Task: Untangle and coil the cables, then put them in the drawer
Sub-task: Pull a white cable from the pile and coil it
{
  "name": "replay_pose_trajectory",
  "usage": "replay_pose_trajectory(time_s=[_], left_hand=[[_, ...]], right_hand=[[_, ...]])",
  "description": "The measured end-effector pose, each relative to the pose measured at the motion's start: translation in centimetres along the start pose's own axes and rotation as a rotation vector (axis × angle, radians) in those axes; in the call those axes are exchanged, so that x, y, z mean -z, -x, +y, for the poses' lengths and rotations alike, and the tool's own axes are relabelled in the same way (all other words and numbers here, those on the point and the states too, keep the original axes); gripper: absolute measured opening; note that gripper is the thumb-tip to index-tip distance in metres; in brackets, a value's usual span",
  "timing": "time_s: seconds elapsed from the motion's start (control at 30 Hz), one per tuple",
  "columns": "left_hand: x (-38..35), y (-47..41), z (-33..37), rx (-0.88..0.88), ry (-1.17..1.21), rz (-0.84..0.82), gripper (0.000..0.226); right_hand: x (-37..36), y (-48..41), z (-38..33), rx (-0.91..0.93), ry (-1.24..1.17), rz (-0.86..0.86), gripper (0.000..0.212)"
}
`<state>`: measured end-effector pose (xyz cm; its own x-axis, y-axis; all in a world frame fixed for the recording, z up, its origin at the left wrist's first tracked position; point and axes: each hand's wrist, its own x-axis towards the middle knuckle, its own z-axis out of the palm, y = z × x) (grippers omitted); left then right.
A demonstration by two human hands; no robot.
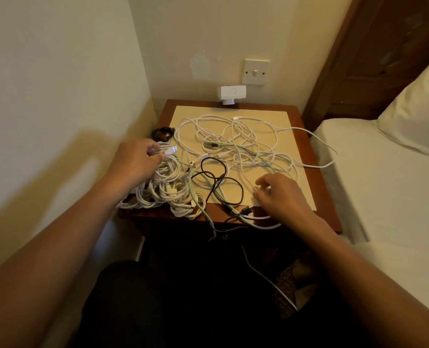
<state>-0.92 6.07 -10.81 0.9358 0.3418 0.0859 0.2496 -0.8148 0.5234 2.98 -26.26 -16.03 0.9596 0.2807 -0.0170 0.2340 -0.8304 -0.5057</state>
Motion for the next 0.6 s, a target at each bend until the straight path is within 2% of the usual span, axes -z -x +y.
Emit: replay_pose_trajectory(time_s=[0.13,0.23,0.4,0.6], left_hand=[[1.0,0.5,0.2,-0.045,-0.022,0.026,0.045],[2.1,1.4,0.4,-0.081,-0.010,0.097,0.042],[4.1,3.4,3.0,-0.162,0.039,0.150,0.031],[6.2,6.4,8.3,-0.320,0.086,0.155,0.025]], right_hand=[[0.7,-0.4,-0.3,-0.018,0.047,0.001,0.023],[3.2,-0.1,-1.1,0.012,0.011,0.072,0.020],[10.0,0.4,-3.4,0.032,-0.157,0.221,0.017],[18.4,1.3,-6.2,0.142,-0.399,0.389,0.010]])
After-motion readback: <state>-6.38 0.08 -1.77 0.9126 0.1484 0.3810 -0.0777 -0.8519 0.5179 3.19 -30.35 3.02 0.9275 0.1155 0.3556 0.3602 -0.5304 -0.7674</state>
